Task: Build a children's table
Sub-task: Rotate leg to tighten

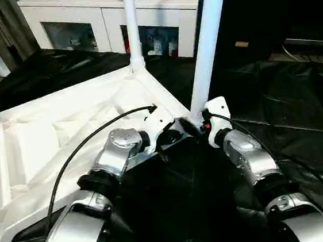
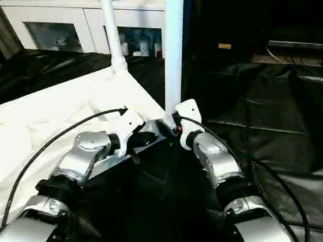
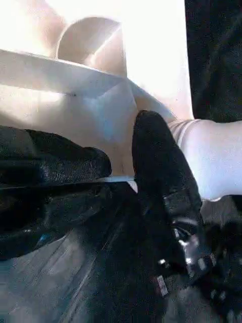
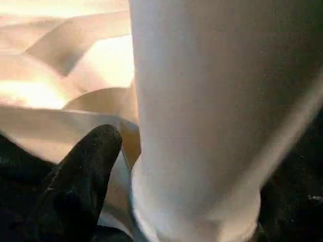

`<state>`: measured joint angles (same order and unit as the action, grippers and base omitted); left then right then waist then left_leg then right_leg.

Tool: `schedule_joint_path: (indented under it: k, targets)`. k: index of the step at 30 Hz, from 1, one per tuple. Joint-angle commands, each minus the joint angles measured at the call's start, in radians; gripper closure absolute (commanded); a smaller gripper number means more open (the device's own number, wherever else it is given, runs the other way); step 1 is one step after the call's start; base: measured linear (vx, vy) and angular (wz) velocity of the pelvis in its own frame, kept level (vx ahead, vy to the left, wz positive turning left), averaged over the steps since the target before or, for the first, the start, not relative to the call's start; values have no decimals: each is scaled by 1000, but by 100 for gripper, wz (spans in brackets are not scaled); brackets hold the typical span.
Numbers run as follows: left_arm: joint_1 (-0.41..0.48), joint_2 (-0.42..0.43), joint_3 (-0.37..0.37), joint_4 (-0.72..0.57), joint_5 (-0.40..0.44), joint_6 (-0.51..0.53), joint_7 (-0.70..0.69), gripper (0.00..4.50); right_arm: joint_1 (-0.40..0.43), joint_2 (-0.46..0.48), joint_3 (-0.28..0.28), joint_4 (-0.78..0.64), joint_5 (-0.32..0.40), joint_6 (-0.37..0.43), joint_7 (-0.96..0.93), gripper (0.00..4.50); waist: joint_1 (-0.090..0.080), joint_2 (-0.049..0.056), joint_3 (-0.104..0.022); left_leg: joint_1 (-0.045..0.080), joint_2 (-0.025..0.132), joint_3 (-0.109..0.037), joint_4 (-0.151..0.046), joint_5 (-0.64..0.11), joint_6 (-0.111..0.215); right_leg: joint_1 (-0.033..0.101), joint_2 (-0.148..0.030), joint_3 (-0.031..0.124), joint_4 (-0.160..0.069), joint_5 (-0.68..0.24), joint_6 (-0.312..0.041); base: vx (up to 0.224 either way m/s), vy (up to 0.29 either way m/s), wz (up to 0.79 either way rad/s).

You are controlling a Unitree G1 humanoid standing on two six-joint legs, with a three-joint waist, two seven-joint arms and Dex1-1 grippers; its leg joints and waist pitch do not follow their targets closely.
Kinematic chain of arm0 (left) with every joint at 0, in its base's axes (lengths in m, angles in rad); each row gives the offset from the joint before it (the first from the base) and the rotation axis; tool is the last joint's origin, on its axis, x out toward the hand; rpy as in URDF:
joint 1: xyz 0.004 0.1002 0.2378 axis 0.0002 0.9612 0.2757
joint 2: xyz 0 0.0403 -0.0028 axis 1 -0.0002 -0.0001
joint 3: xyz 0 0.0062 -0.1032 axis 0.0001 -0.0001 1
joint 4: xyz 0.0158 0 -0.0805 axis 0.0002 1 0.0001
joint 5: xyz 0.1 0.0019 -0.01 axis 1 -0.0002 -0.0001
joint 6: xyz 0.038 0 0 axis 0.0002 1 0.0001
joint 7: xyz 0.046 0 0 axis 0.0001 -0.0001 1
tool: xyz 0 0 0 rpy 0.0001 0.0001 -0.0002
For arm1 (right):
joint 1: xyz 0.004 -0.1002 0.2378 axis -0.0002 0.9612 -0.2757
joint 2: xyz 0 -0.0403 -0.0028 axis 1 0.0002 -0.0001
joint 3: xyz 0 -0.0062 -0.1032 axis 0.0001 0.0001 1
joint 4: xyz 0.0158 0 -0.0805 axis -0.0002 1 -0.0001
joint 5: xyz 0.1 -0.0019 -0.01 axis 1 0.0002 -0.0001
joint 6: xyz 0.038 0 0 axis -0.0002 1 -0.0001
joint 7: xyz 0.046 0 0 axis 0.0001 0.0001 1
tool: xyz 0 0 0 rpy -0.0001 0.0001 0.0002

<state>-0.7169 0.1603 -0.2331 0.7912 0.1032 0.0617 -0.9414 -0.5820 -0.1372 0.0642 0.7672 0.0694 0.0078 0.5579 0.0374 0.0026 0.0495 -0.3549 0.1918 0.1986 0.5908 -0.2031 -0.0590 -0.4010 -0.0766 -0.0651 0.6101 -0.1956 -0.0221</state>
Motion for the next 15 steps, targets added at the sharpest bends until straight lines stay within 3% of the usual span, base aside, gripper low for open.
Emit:
schedule_joint_path:
  k: [1, 6, 10, 15]
  targets:
    - [12, -10, -31, -40, -43, -48, -91, 450, 24, -6, 61, -19, 1, 9, 106, 62, 3, -8, -63, 0, 42, -18, -61, -107, 108, 59, -74, 51, -64, -44, -273, 0, 0, 0]
    - [39, 43, -37, -73, -69, -81, -211, 450, 61, -84, 73, -101, 32, 23, 309, 62, 8, -5, -61, 2, 48, -18, -63, -130, 102, 57, -72, 49, -64, -74, -273, 0, 0, 0]
    - [60, 78, -37, -97, -82, -85, -277, 450, 97, -154, 104, -173, 67, 50, 459, 62, 18, -6, -62, 3, 50, -15, -60, -114, 111, 55, -71, 49, -59, -47, -280, 0, 0, 0]
    - [75, 114, -39, -112, -93, -87, -333, 450, 122, -203, 115, -224, 78, 82, 550, 62, 27, -6, -61, 3, 50, -16, -62, -125, 99, 55, -73, 49, -61, -73, -272, 0, 0, 0]
